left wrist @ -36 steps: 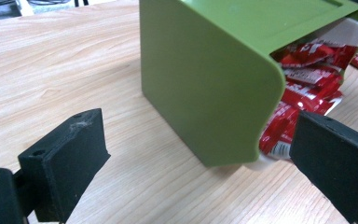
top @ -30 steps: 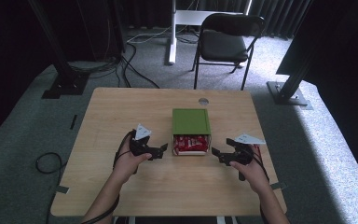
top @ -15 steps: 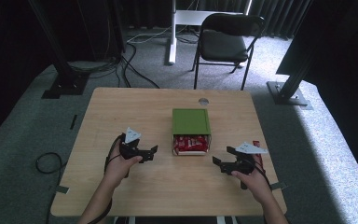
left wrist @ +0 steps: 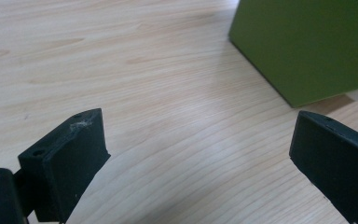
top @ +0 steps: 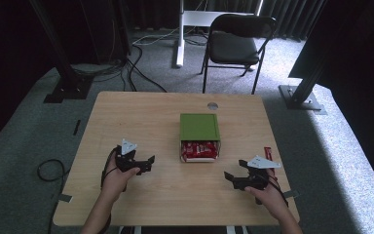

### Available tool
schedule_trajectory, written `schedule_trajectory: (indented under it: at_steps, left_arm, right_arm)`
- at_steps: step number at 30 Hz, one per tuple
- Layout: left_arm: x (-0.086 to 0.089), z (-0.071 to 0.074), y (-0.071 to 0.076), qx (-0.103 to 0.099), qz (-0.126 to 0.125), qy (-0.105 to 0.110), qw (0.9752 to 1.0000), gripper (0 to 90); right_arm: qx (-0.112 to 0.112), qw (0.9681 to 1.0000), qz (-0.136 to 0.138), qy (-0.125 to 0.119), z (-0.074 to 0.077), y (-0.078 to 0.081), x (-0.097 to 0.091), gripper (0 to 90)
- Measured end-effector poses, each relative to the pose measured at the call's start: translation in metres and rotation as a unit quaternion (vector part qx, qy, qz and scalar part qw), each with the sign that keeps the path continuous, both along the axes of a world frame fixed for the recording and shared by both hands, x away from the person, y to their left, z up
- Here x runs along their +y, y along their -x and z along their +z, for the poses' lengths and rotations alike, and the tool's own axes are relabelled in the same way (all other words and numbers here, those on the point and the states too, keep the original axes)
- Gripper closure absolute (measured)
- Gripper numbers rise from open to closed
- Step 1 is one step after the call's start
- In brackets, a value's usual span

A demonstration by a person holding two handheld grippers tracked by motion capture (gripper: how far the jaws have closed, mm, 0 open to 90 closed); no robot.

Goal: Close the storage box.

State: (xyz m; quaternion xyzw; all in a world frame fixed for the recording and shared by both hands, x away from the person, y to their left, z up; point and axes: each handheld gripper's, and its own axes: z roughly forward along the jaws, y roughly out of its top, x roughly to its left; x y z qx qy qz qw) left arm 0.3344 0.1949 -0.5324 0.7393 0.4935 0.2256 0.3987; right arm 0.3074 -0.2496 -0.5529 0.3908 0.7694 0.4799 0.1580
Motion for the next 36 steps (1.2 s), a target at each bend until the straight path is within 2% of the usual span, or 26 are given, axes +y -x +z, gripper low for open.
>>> schedule_trajectory:
  at_steps: [9, 13, 17, 22, 36]
  left_arm:
    - [0.015, -0.006, 0.007, 0.008, 0.033, -0.007, 0.9994, 5.0]
    - [0.024, -0.009, 0.01, 0.012, 0.053, -0.009, 0.9985, 4.9]
    - [0.033, -0.012, 0.013, 0.015, 0.063, -0.012, 0.9978, 4.9]
    - [0.043, -0.012, 0.017, 0.014, 0.081, -0.011, 0.9965, 4.9]
    - [0.065, -0.018, 0.029, 0.026, 0.109, -0.012, 0.9937, 4.9]
  right_arm:
    - [0.007, 0.9998, -0.001, 0.016, -0.01, 0.006, -0.004, 13.4]
    - [0.01, 0.9997, -0.004, 0.02, -0.013, 0.008, -0.006, 13.4]
    - [0.009, 0.9993, -0.003, 0.036, -0.015, 0.01, -0.008, 13.4]
    - [0.015, 0.9991, -0.004, 0.039, -0.019, 0.012, -0.009, 13.4]
    - [0.025, 0.9971, -0.013, 0.07, -0.028, 0.013, -0.014, 13.4]
